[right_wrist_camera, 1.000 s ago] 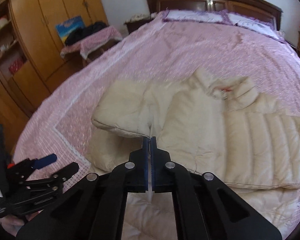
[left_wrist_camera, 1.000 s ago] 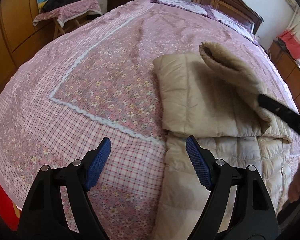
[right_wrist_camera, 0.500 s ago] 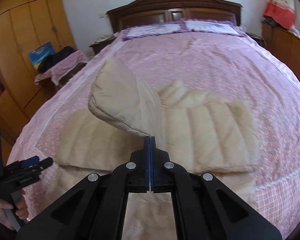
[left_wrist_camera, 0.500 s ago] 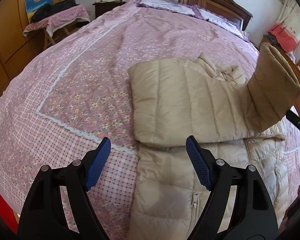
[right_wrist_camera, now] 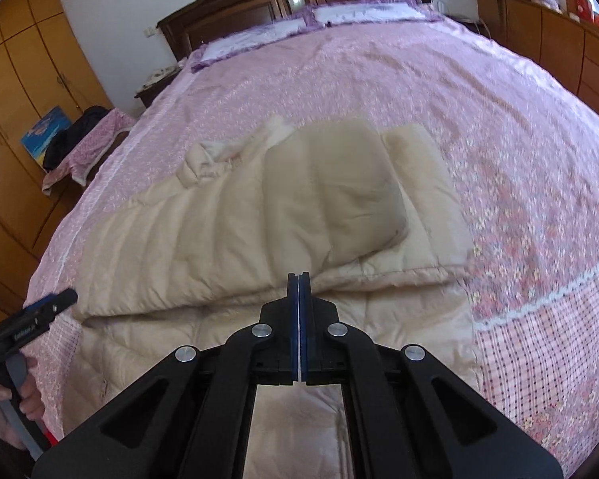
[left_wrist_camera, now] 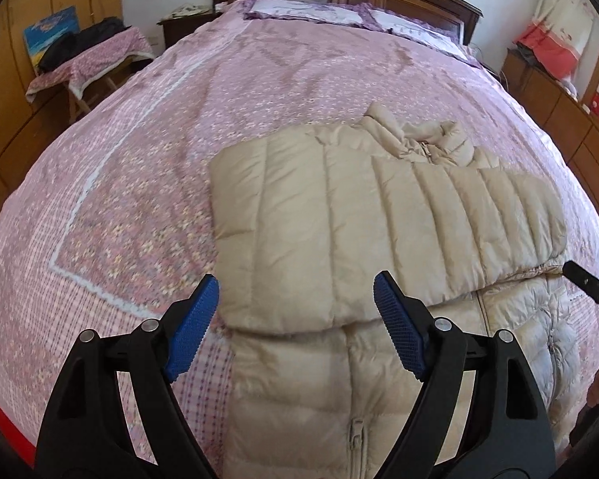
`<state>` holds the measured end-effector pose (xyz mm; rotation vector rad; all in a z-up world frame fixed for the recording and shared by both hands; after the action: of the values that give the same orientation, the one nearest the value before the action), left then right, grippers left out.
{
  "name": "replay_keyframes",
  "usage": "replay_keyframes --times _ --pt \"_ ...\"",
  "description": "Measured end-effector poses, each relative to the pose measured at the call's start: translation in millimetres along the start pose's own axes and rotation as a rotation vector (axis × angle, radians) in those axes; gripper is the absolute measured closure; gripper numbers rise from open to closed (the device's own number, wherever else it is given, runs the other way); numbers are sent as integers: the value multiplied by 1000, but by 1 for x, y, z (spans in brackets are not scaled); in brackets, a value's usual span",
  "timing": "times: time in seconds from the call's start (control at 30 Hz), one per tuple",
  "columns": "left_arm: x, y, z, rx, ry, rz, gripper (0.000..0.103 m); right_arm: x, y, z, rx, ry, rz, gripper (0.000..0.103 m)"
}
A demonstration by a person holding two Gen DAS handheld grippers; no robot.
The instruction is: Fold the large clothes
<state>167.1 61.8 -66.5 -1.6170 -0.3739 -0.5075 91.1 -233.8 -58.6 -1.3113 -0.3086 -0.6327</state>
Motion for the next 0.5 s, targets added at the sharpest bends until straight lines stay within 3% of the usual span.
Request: replay_keyframes --times 0.23,0.3,0.33,0.5 --pt "7 5 -16 16 45 -3 20 -4 -4 -16 -15 -21 29 98" --pt "8 7 -19 19 47 -3 20 -1 -8 -21 -26 -20 10 49" --pt "9 8 -20 20 48 -1 20 1 -11 -24 -40 -23 -7 43" --pt "10 12 -23 25 51 1 20 13 -16 -26 -67 -85 -37 43"
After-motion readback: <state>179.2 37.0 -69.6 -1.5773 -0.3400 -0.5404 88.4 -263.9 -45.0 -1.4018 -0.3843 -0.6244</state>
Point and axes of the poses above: each gripper's, at about its wrist camera, not at the fingertips, and y roughly the way its jaws point, z to its left, x to its top, the point moved 4 cm from there along y, roughly the way its jaws point, and after that the axes turned 4 degrees about z, right-handed, at the moved point
